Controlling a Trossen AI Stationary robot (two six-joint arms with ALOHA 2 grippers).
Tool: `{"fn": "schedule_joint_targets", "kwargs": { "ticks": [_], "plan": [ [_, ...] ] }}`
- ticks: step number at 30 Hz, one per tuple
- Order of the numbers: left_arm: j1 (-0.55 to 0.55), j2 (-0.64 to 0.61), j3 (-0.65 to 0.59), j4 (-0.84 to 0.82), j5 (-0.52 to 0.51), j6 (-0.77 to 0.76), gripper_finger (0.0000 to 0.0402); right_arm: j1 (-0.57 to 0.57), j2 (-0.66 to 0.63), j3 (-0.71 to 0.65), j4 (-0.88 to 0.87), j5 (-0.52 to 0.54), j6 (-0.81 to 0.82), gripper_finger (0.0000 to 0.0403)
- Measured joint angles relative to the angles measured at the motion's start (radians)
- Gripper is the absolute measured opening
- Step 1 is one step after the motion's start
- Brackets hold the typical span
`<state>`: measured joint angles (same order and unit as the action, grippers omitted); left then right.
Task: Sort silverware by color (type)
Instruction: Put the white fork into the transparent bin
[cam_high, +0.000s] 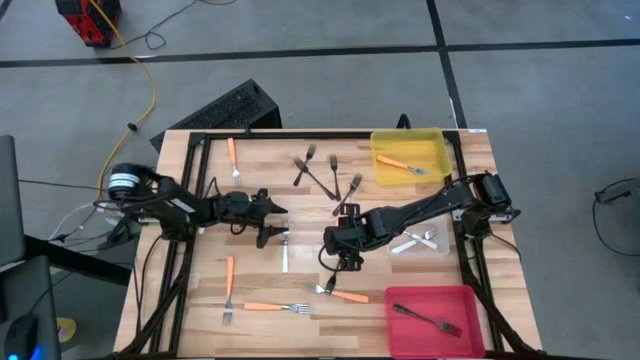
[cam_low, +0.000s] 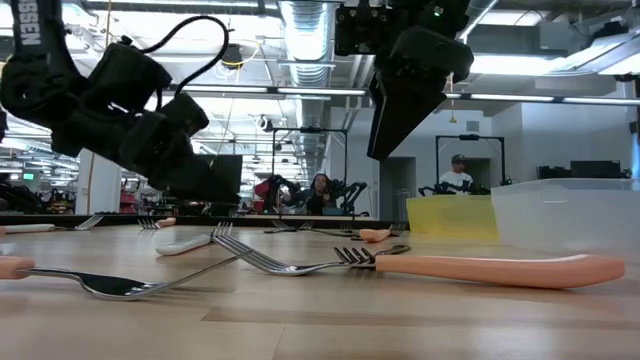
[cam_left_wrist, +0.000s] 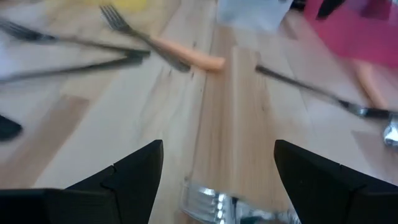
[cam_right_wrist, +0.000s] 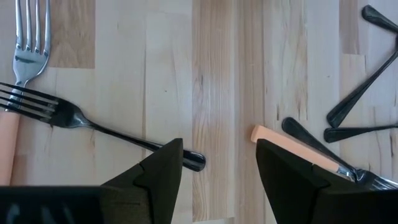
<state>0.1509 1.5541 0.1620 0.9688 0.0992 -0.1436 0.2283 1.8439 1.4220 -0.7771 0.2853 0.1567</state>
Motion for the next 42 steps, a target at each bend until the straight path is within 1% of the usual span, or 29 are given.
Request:
{"fn": "schedule_joint_targets", "kwargs": {
  "ticks": [3, 7, 12, 16, 18, 20, 29, 34, 36, 42],
  "plan": [
    [0.000, 0.089, 0.004, 0.011, 0.017, -0.016, 0.0290, 0.000, 0.000, 0.000, 0.000, 0.000, 0.000, 0.0230],
    [0.000, 0.189, 0.007, 0.148, 0.027, -0.042, 0.0290, 0.000, 0.000, 0.000, 0.000, 0.000, 0.001, 0.0230],
    [0.000, 0.241, 0.007, 0.184, 0.072, -0.062, 0.0290, 0.000, 0.000, 0.000, 0.000, 0.000, 0.003, 0.0230],
    [0.000, 0.272, 0.008, 0.202, 0.056, -0.068, 0.0282, 0.000, 0.000, 0.000, 0.000, 0.000, 0.003, 0.0230],
    [0.000, 0.279, 0.007, 0.212, 0.043, -0.068, 0.0266, 0.000, 0.000, 0.000, 0.000, 0.000, 0.003, 0.0230],
    [0.000, 0.279, 0.010, 0.209, 0.041, -0.068, 0.0241, 0.000, 0.000, 0.000, 0.000, 0.000, 0.011, 0.0230],
    [-0.002, 0.279, 0.012, 0.156, 0.003, -0.066, 0.0091, 0.000, 0.000, 0.000, -0.001, 0.000, 0.011, 0.0230],
    [0.000, 0.278, 0.012, 0.160, 0.006, -0.094, 0.0023, 0.000, 0.000, 0.000, -0.001, 0.000, 0.011, 0.0230],
    [0.001, 0.278, 0.012, 0.169, 0.005, -0.109, 0.0011, 0.000, 0.000, 0.000, -0.001, 0.000, 0.011, 0.0230],
    [0.001, 0.280, 0.009, 0.221, -0.007, -0.139, 0.0008, 0.000, 0.000, 0.000, 0.007, 0.001, 0.019, 0.0230]
  ]
}}
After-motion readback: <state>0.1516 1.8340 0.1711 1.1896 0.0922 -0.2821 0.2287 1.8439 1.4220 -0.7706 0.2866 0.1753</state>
